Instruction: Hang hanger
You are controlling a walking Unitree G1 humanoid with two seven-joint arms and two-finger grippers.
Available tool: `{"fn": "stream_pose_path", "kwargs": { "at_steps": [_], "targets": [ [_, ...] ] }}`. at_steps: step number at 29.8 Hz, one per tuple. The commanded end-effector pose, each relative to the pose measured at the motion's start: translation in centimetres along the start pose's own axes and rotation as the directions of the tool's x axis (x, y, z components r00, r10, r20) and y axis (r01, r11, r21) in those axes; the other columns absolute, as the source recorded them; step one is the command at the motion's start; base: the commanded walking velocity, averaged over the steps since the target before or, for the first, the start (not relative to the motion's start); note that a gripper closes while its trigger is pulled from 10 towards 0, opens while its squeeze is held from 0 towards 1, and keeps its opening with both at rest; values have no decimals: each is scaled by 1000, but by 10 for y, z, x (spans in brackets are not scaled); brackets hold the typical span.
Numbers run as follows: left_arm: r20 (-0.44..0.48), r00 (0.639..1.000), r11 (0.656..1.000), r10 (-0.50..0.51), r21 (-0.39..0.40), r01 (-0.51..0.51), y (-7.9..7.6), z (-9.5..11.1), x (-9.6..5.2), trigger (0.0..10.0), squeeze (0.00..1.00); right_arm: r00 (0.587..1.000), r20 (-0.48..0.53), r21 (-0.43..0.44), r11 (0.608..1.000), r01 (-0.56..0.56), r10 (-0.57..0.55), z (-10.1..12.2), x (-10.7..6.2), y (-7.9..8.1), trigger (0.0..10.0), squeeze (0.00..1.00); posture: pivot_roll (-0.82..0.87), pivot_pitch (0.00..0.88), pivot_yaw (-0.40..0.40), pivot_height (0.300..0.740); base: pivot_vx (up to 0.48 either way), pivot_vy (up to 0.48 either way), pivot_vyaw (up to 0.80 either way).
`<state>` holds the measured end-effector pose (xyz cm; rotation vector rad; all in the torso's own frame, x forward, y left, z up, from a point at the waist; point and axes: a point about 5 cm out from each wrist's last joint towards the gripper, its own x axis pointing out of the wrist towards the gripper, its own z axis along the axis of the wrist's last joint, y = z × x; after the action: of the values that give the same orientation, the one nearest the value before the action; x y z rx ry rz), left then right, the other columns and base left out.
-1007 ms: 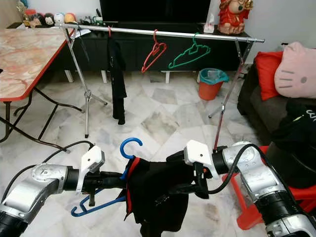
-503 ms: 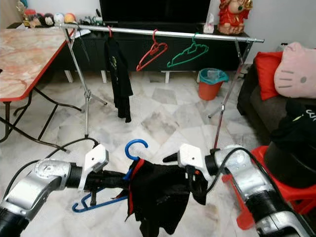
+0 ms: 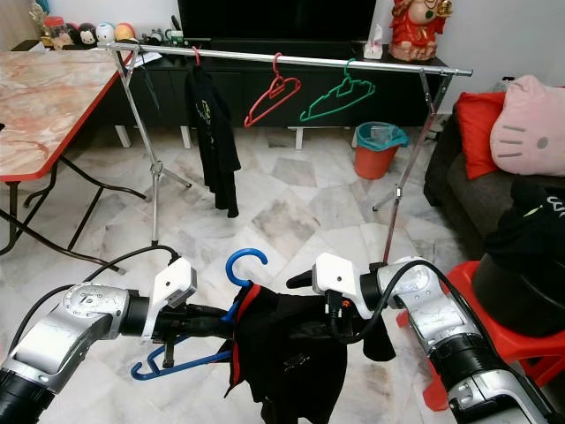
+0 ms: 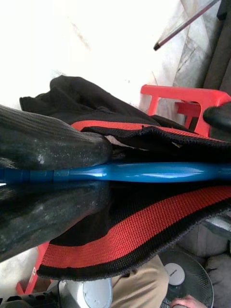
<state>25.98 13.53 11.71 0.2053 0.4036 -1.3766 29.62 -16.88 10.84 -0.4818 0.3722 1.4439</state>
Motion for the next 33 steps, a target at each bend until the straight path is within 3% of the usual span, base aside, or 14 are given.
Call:
{"fn": "stream_pose_path", "kwargs": {
  "at_steps": [1, 33],
  "targets": [
    [40, 999, 998, -21, 56, 19, -1, 17, 2, 10000, 0, 1000, -3, 4, 1000, -7, 7, 0, -1, -1, 0, 0, -18, 0, -62, 740, 0, 0, 0],
    [33, 999, 995, 15, 100, -19, 6, 20, 7, 10000, 0, 999, 4, 49, 998, -42, 42, -7, 5, 4, 0, 0, -12, 0, -62, 740, 0, 0, 0]
  ]
}}
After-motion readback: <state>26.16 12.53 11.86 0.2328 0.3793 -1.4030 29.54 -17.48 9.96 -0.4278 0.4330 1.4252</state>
